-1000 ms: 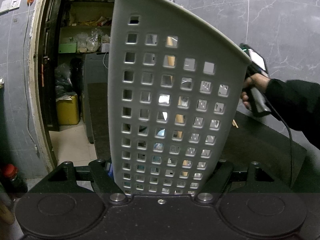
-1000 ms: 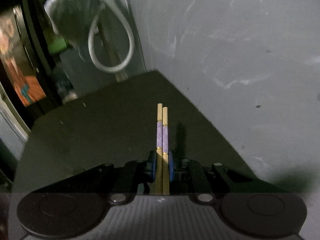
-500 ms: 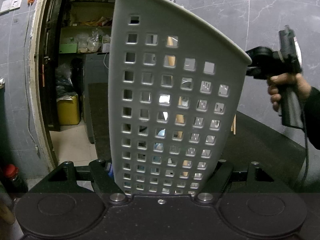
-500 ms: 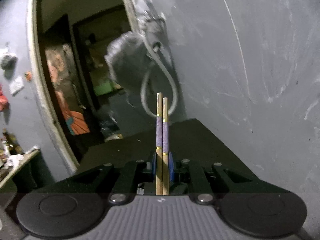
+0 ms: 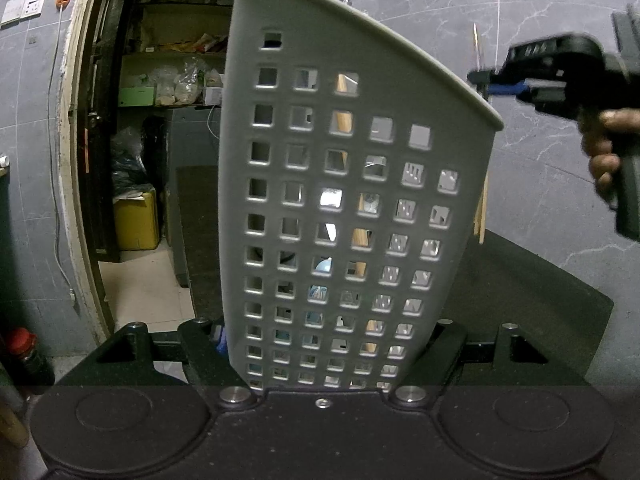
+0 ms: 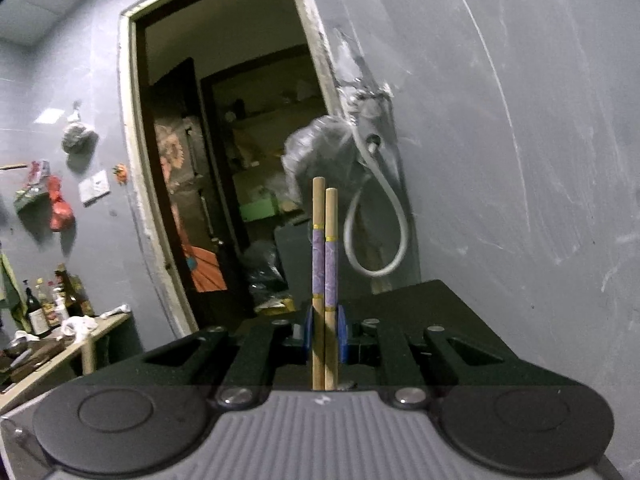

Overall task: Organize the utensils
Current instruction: 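Carry the two wooden chopsticks up over the basket with the right tool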

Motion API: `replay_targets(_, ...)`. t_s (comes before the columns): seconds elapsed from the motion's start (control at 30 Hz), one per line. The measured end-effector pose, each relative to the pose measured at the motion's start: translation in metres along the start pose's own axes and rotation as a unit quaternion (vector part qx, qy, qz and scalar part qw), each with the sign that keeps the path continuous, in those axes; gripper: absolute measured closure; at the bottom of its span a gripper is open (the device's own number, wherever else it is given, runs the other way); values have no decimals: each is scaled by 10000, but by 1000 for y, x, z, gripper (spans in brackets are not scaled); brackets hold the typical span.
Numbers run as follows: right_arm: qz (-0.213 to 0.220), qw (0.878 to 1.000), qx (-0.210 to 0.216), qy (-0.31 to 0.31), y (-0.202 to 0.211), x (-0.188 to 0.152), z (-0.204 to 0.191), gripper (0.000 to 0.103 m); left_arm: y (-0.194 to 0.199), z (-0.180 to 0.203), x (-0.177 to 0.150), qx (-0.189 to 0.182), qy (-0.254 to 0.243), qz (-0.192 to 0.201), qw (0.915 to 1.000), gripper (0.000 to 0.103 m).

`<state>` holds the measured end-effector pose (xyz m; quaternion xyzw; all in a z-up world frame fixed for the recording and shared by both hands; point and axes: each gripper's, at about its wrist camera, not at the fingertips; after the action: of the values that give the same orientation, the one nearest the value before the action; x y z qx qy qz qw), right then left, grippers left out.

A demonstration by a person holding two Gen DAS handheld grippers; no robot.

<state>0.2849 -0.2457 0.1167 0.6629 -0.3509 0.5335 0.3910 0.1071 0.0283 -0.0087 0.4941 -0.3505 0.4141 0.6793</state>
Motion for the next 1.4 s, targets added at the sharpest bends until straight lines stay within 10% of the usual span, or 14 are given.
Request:
replay_targets(0.77, 1347, 9742, 1802, -198, 47, 40, -78, 88, 0, 0, 0, -2, 0, 1, 10000, 26)
replay_targets(1.4, 752, 9685, 2370, 157, 25, 9, -112, 88, 0, 0, 0, 0, 0, 1, 10000, 26)
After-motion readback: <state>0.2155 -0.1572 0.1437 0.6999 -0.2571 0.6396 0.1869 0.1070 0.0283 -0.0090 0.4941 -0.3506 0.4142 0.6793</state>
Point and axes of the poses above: each gripper's, at about its wrist camera, not at the fingertips, and y roughly against the way its jaws point, z to its right, x to its top, and after that the axes turned 9 degrees about y, right-handed
